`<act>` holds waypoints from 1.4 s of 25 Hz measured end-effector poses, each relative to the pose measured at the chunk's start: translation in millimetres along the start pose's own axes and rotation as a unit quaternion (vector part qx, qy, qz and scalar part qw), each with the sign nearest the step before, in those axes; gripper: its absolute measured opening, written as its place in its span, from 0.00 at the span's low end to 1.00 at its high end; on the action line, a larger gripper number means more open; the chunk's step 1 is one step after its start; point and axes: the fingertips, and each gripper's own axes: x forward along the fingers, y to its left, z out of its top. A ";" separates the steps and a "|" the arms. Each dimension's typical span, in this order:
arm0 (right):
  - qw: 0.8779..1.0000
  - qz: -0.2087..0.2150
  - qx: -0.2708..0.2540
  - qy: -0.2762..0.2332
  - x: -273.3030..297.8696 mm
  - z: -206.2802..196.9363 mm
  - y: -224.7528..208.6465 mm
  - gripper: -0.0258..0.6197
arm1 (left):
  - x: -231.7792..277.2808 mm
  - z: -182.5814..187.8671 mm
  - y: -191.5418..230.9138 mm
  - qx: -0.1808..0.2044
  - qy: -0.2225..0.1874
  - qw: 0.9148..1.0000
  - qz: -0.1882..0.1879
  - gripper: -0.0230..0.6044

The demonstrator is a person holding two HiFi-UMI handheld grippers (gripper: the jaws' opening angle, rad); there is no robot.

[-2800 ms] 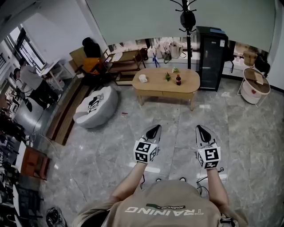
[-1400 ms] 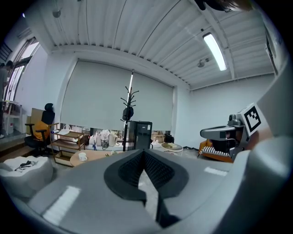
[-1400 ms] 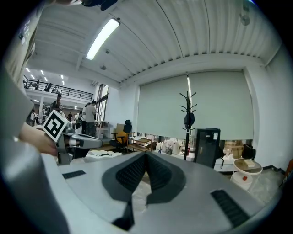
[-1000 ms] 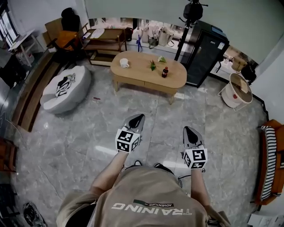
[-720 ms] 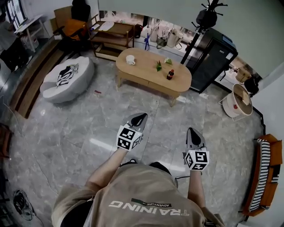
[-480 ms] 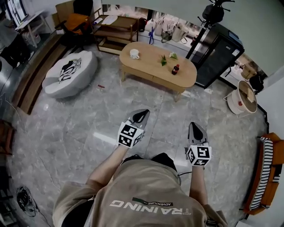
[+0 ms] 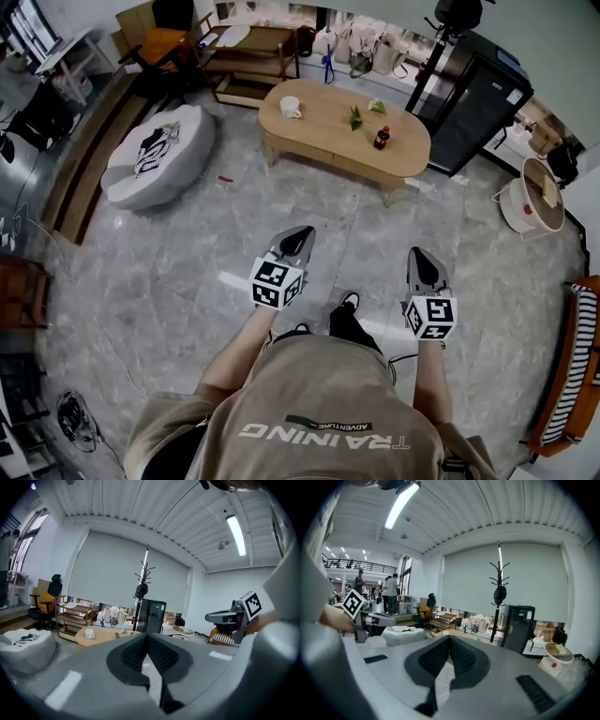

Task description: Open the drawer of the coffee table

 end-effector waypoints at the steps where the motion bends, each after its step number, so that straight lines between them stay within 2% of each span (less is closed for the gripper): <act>1: 1.000 0.001 0.004 -0.001 4.7 -0.5 -7.3 0.04 | 5.5 2.7 2.4 0.000 0.001 1.000 0.006 0.02; 9: 1.000 0.001 0.019 -0.006 34.5 -11.7 -80.3 0.04 | 61.2 33.8 -10.2 0.008 0.005 1.000 0.016 0.02; 12: 0.999 0.000 0.038 -0.007 43.3 -25.2 -104.9 0.04 | 81.6 37.5 -12.9 0.030 0.011 0.999 0.025 0.02; 16: 0.999 0.006 0.042 0.003 50.8 -43.1 -132.7 0.04 | 116.0 35.7 -21.6 0.032 0.028 0.999 0.029 0.02; 20: 0.997 0.024 0.067 -0.002 50.5 -58.0 -168.8 0.04 | 159.6 38.2 -52.9 0.036 0.037 0.999 0.012 0.02; 24: 0.997 0.031 0.068 -0.005 57.0 -67.8 -203.9 0.04 | 198.8 52.9 -84.7 0.041 0.037 0.998 -0.010 0.02; 27: 0.997 0.042 0.060 -0.014 63.4 -72.7 -217.0 0.04 | 214.5 58.6 -100.4 0.064 0.043 0.997 -0.020 0.02; 30: 0.997 0.048 0.052 -0.020 66.8 -77.6 -225.7 0.04 | 222.9 65.7 -109.9 0.096 0.037 0.995 -0.016 0.02; 35: 0.997 0.021 0.062 -0.033 77.4 -70.1 -247.5 0.04 | 241.8 78.5 -103.8 0.111 0.027 0.993 0.000 0.02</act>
